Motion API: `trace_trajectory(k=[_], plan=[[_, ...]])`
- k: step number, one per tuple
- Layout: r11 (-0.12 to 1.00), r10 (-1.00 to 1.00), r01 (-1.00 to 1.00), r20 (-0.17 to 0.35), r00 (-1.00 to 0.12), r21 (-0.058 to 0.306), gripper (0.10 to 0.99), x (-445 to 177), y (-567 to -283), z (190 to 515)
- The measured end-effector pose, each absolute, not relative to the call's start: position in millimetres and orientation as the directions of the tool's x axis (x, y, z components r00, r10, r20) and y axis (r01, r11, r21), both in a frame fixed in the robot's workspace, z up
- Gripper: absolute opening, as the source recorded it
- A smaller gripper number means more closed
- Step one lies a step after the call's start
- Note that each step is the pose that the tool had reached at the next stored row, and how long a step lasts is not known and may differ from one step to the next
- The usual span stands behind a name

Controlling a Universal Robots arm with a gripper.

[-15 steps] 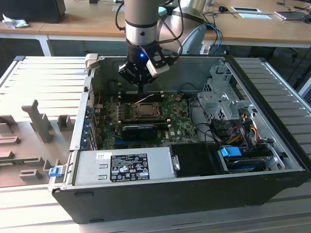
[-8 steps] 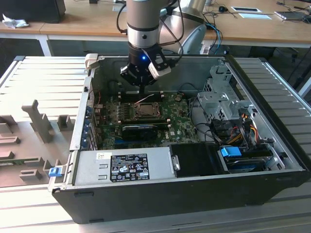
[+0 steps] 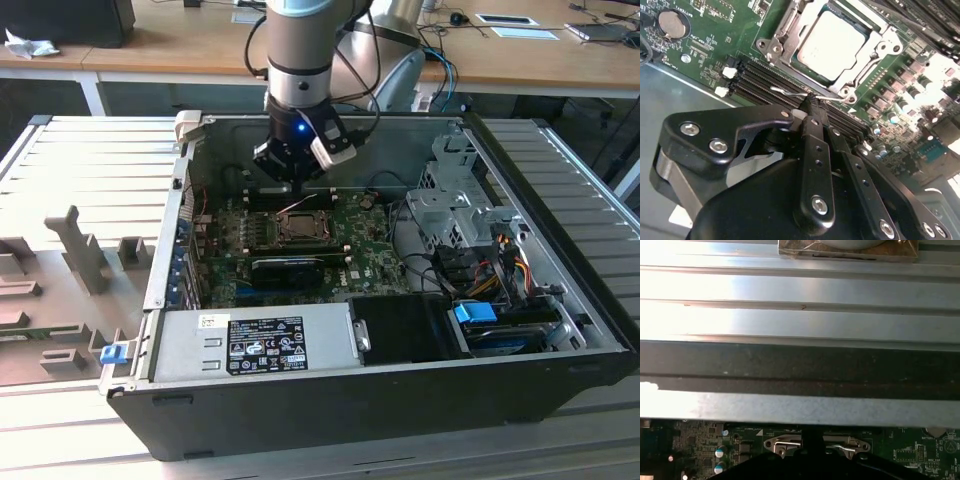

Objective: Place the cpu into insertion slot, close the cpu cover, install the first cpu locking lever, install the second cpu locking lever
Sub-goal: 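Install the first cpu locking lever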

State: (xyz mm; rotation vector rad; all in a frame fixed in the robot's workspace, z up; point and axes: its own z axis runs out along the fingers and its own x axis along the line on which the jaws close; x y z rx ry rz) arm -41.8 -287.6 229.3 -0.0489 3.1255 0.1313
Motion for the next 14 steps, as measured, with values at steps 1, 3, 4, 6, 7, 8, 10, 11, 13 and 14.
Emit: trace_trajectory(k=[1,3,4,6,7,8,10,11,13,14], plan=[[0.996,-0.035,-0.036,-0.014,-0.999,0.085,0.106,-41.7,-287.3,228.9],[0.995,-0.051,-0.052,-0.015,-0.999,0.088,0.106,-41.7,-286.9,228.1],[0.994,-0.061,-0.062,-0.015,-0.998,0.089,0.106,-41.6,-286.7,227.7],[0.994,-0.065,-0.066,-0.015,-0.998,0.09,0.106,-40.3,-285.4,226.9],[0.994,-0.065,-0.066,-0.015,-0.998,0.09,0.106,-39.5,-284.9,226.5],[0.994,-0.065,-0.066,-0.015,-0.998,0.09,0.106,-38.7,-284.5,226.2],[0.994,-0.065,-0.066,-0.015,-0.998,0.09,0.106,-37.5,-284.0,225.6],[0.994,-0.065,-0.066,-0.015,-0.998,0.09,0.106,-37.0,-283.9,225.3],[0.994,-0.065,-0.066,-0.015,-0.998,0.09,0.106,-35.7,-283.7,224.7],[0.994,-0.065,-0.066,-0.015,-0.998,0.09,0.106,-35.0,-283.7,224.4]])
